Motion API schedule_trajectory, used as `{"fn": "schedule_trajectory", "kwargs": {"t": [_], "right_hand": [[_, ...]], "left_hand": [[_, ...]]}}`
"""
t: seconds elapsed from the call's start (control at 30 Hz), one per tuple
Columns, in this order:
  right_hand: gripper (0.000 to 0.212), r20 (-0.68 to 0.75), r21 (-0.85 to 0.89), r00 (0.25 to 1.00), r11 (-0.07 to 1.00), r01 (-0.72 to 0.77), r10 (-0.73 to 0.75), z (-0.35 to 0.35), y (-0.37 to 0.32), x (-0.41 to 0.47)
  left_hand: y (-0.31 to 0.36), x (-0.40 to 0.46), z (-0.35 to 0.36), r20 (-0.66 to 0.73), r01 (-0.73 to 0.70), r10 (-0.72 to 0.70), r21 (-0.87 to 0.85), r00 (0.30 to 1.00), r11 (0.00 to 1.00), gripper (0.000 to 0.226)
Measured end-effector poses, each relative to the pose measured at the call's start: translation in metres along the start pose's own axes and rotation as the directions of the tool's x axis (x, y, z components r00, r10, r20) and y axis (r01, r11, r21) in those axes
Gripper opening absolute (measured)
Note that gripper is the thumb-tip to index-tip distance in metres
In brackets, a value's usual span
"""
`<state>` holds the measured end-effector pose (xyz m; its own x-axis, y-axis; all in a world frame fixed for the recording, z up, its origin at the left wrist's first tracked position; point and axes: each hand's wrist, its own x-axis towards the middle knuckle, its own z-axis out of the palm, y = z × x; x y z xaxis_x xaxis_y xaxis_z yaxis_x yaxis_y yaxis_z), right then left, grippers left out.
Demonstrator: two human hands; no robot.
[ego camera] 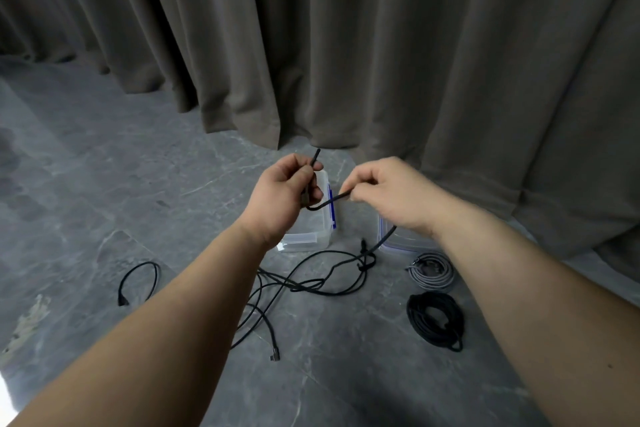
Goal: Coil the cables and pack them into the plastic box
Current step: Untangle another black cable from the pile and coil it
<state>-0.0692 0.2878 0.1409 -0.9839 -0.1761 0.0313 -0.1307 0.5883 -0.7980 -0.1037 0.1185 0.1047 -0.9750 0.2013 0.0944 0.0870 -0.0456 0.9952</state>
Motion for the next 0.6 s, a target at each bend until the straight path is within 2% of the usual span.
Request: {"fn": "schedule_trajectory", "kwargs": {"t": [0.1,0.17,0.3,0.37,0.43,0.5,0.6], "right_hand": [[0.027,-0.013,0.093,0.999,0.995,0.030,-0.029,-0.005,-0.003,-0.002],[0.022,-0.031,0.229,0.998,0.972,0.055,-0.049,-0.005,-0.003,-0.003],[0.014,-0.193,0.369,0.981,0.926,0.085,-0.013,-0.001,0.007,0.002],[0.012,-0.271,0.413,0.961,0.908,0.066,0.054,0.003,0.015,0.007],[0.021,-0.334,0.435,0.934,0.900,0.034,0.126,0.004,0.022,0.011],[0.028,-0.363,0.454,0.918,0.891,0.025,0.160,0.005,0.022,0.011],[0.028,-0.394,0.508,0.899,0.860,0.043,0.188,0.006,0.018,0.012]], "left_hand": [[0.003,-0.003,-0.002,0.095,0.061,-0.055,-0.060,0.994,0.996,0.019],[0.005,-0.007,0.001,0.183,0.145,-0.122,-0.123,0.976,0.982,0.020],[0.011,-0.010,0.010,0.311,0.190,-0.154,-0.090,0.938,0.978,0.019],[0.014,-0.009,0.013,0.337,0.181,-0.138,-0.098,0.931,0.979,0.021],[0.016,-0.009,0.014,0.352,0.209,-0.143,-0.156,0.925,0.965,0.023],[0.016,-0.008,0.014,0.372,0.250,-0.165,-0.193,0.913,0.949,0.026],[0.017,-0.008,0.014,0.387,0.269,-0.185,-0.178,0.904,0.946,0.031]]}}
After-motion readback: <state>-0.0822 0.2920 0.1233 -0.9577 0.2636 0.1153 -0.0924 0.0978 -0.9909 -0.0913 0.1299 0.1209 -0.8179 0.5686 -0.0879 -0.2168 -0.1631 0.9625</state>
